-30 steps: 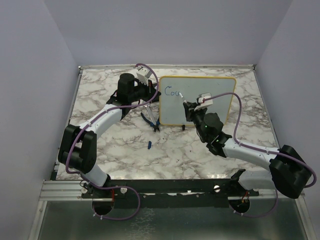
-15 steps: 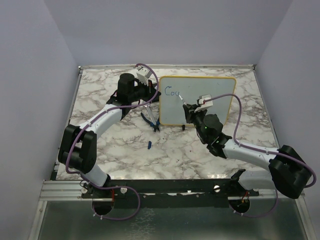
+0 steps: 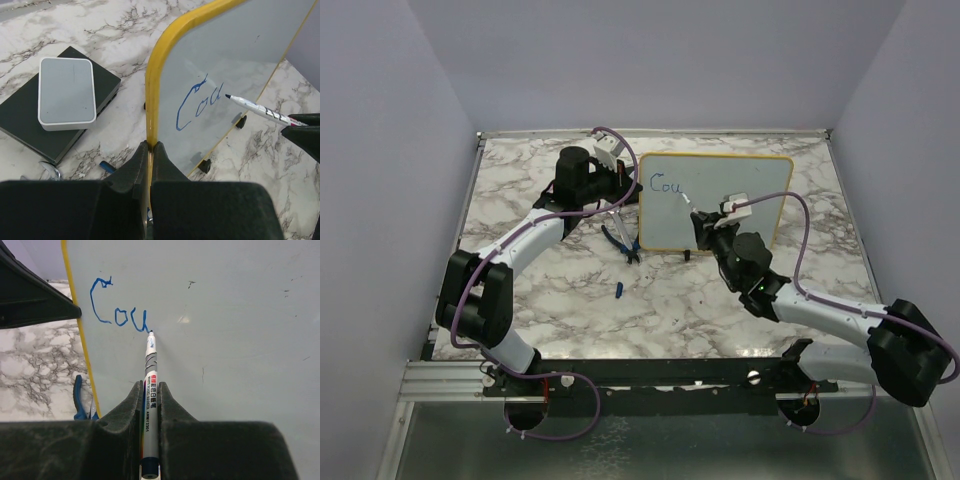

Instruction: Write a sentence on the whiteboard

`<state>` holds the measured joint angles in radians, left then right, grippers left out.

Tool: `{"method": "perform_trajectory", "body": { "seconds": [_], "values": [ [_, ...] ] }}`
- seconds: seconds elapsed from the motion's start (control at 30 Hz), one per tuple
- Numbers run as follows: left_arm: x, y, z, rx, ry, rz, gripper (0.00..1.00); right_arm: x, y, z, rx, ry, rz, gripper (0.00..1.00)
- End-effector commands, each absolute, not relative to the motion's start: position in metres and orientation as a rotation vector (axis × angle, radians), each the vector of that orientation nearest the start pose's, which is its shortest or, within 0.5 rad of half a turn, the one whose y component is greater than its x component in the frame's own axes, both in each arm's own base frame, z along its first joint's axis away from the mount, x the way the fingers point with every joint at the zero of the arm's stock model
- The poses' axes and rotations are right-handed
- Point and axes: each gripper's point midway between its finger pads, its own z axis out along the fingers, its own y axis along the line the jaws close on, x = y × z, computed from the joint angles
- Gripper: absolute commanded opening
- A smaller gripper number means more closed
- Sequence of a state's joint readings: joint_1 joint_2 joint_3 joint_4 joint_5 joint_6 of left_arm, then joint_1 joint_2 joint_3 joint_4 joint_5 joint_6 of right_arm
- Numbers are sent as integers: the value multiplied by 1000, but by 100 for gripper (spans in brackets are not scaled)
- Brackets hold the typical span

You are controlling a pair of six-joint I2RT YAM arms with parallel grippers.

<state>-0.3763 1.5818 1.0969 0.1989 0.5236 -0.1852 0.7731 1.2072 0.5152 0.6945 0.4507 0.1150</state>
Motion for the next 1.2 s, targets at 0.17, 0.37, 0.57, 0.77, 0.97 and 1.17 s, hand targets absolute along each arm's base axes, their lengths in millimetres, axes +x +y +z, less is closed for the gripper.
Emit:
{"method": "perform_trajectory", "body": {
  "seconds": [0.17, 0.37, 0.57, 0.77, 0.97, 1.17],
  "values": [
    [391, -264, 217, 581, 1833, -886, 0, 323, 215, 236, -163, 1511, 360, 1],
    [391, -264, 217, 581, 1832, -886, 0, 331, 221, 239, -168, 1505, 350, 1],
    [391, -264, 217, 583, 1833, -886, 0, 337, 222, 239, -155, 1502, 335, 1],
    [391, -264, 217, 583, 1833, -886, 0, 341, 221, 237, -142, 1501, 313, 1],
    [391, -264, 216, 585, 1835, -885, 0, 344, 213, 234, -108, 1509, 271, 1],
    [391, -264, 215, 585, 1836, -885, 0, 340, 203, 231, -87, 1516, 242, 1]
  ]
}}
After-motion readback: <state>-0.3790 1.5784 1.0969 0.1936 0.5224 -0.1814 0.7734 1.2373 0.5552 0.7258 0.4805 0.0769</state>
